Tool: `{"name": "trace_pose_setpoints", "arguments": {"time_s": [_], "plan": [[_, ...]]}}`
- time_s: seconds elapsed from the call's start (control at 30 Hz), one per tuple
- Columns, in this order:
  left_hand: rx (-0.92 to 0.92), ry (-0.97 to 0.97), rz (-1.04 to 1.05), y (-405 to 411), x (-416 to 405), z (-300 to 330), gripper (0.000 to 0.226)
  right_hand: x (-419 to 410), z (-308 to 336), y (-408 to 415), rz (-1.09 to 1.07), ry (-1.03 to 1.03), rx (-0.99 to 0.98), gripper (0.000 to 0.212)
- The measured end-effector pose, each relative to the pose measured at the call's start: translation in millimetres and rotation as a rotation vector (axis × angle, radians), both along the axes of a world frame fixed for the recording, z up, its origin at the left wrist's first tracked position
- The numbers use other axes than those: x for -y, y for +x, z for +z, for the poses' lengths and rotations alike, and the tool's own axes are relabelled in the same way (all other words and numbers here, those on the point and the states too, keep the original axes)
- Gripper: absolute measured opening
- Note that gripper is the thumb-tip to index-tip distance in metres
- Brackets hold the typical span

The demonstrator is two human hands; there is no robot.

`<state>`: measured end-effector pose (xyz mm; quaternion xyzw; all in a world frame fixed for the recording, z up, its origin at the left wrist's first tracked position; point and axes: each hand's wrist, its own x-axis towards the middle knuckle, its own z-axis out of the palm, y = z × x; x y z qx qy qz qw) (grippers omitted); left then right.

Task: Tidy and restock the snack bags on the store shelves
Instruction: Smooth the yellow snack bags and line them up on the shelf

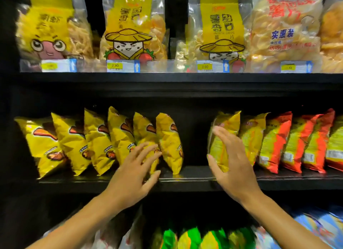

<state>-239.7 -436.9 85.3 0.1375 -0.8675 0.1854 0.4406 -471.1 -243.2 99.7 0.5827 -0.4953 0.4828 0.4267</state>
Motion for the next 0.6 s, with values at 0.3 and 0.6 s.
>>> {"name": "trace_pose_setpoints", "arguments": {"time_s": [0.3,0.6], "plan": [[-0.09,-0.135,0.002,34,52,-39,0.047,109,5,68,-0.022,0.453,0.6,0.108],[-0.116,-0.238,-0.008,37,52,-41,0.042,106,10,62,-0.211,0.43,0.569,0.072]]}}
